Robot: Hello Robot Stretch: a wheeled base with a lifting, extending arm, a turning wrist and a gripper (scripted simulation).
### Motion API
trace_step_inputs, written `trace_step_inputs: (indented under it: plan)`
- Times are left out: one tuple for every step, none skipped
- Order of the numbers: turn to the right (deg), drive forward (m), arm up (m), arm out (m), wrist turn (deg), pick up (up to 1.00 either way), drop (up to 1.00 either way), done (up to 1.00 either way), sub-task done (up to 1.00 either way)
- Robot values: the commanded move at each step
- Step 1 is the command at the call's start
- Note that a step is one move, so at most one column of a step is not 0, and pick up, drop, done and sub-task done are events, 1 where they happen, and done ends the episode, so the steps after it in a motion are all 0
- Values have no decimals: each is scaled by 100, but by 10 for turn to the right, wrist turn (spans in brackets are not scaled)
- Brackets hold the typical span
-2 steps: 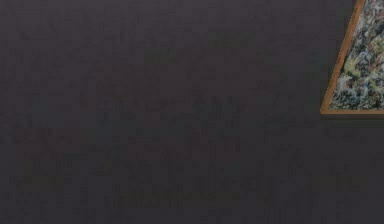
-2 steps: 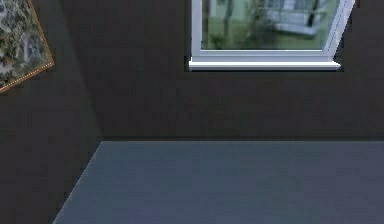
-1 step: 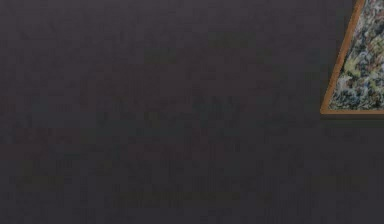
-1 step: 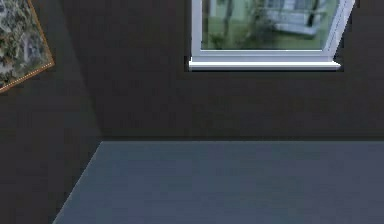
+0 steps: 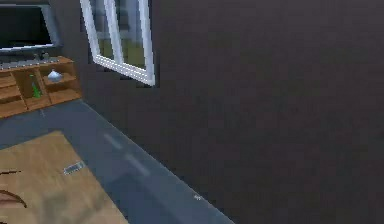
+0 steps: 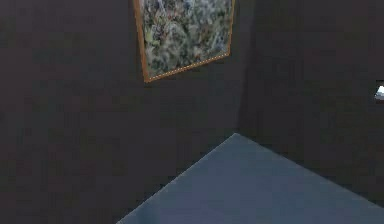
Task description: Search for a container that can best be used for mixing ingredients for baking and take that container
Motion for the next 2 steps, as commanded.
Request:
trace_step_inputs:
  plan:
    - [-450,0,0,0,0,0,0,0,0]
    - [-450,0,0,0,0,0,0,0,0]
